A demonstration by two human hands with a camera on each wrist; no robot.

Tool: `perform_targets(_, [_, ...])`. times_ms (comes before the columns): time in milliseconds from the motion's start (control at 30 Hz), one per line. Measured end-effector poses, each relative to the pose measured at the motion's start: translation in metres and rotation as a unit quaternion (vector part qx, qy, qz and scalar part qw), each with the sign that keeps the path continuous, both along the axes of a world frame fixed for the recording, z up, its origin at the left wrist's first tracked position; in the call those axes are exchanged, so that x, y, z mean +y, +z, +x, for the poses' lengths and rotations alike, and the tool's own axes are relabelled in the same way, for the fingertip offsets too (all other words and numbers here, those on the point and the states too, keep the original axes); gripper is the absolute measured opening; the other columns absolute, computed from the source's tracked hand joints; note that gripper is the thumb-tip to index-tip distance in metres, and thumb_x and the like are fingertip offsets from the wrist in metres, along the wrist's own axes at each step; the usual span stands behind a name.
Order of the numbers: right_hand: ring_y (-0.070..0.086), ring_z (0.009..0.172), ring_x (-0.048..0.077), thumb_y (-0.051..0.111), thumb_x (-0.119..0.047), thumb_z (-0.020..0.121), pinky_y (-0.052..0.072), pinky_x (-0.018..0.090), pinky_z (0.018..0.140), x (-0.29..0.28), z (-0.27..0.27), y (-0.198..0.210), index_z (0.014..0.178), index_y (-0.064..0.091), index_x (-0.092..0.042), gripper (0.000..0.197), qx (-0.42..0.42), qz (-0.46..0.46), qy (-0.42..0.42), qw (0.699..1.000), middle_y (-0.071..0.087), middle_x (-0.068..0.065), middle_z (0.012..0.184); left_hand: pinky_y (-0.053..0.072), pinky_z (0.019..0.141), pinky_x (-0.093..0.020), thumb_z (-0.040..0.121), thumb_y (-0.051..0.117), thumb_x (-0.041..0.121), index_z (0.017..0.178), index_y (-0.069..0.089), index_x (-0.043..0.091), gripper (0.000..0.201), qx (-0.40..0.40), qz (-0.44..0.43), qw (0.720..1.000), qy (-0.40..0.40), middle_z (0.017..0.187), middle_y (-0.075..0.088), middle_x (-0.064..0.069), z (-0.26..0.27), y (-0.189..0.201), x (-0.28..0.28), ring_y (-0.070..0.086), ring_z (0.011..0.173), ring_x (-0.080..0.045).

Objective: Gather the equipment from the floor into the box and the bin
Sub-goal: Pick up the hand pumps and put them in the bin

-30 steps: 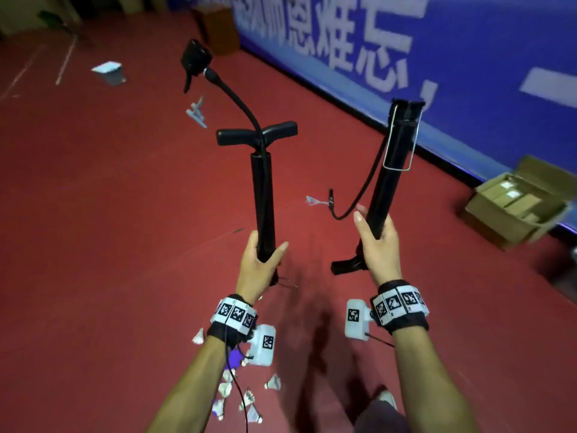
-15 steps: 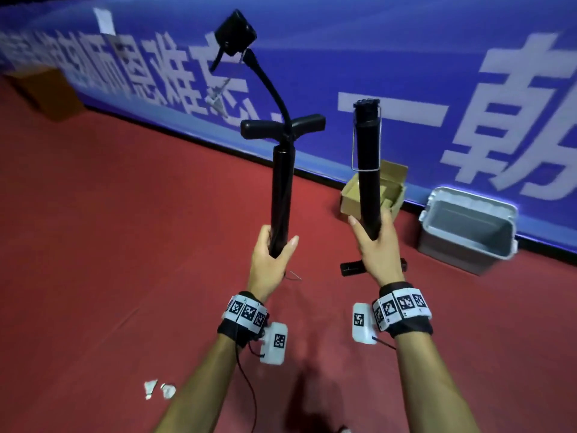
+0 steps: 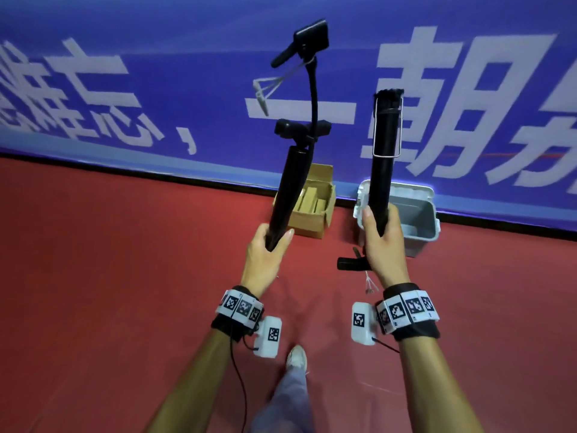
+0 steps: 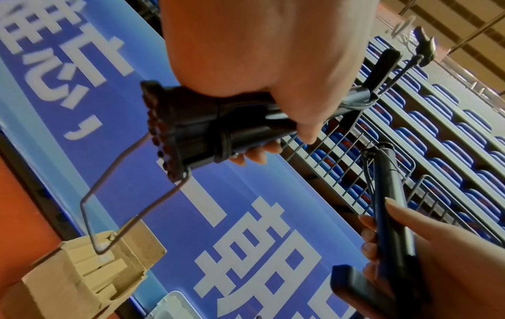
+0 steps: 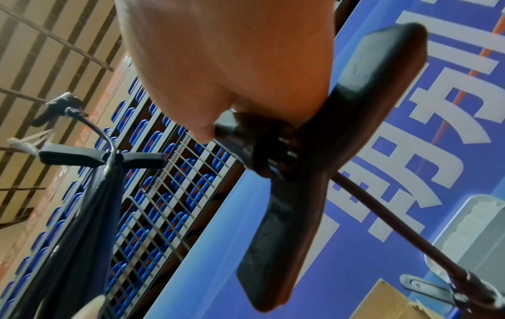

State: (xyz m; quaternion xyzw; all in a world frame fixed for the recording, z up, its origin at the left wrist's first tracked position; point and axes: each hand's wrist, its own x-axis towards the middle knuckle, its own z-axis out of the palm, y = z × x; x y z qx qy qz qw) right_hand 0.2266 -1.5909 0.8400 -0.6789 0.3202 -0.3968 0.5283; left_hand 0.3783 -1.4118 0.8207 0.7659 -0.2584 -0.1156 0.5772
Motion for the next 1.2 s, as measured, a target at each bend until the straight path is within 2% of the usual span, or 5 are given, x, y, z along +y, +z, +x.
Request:
perform_targets(200, [0.054,0.076,0.01,0.057,-0.04,0.104,0.047,0.03,0.073,-0.107,0.064,0.009,0.106,0.051,-0.019,0.021,-0.017,-0.004,-0.067,0.998,0.054,-0.011,0.083,0.041,0.059,-0.023,0.097,0.07,0.039,0.093,0.056,0.028,0.019,-0.042,0.023,0.995,-0.088,0.072,0.057,0.008,0.091,-0.007,-0.123,0.052,0.065,-0.007])
perform_targets(433, [0.056,0.074,-0.006,0.068,-0.025,0.1,0.044,0.008,0.071,-0.216,0.084,0.011,0.117,0.056,-0.011,0.025,-0.027,0.011,-0.202,0.979,0.059,-0.009,0.089,0.04,0.06,-0.024,0.093,0.074,0.04,0.096,0.058,0.02,0.026,-0.118,0.081,0.972,-0.188,0.071,0.058,0.009,0.162,-0.002,-0.276,0.056,0.068,-0.006])
perform_targets(700, [0.064,0.086,0.03,0.076,-0.04,0.087,0.057,0.06,0.083,-0.386,0.048,-0.04,0.111,0.051,-0.039,0.035,0.014,0.065,-0.303,0.951,0.065,0.002,0.099,0.038,0.057,-0.024,0.097,0.068,0.045,0.091,0.053,0.022,0.028,-0.101,0.126,0.962,-0.219,0.074,0.059,0.001,0.174,-0.042,-0.473,0.055,0.066,-0.005])
perform_targets(967, [0.065,0.083,0.024,0.076,-0.03,0.088,0.061,0.058,0.073,-0.601,0.021,-0.041,0.114,0.05,-0.031,0.037,0.11,0.029,-0.275,0.955,0.064,-0.015,0.094,0.034,0.05,-0.016,0.095,0.072,0.041,0.094,0.057,0.017,0.029,-0.111,0.206,0.949,-0.211,0.073,0.06,0.001,0.181,-0.064,-0.64,0.054,0.064,-0.006])
perform_targets(1200, [0.062,0.097,0.019,0.078,-0.024,0.091,0.043,0.027,0.081,-0.712,0.063,-0.057,0.124,0.052,-0.02,0.042,0.195,-0.009,-0.182,0.964,0.065,-0.004,0.105,0.042,0.063,-0.029,0.089,0.075,0.049,0.099,0.064,0.026,0.028,-0.159,0.352,0.891,-0.238,0.081,0.067,0.007,0.23,-0.096,-0.714,0.064,0.076,-0.018])
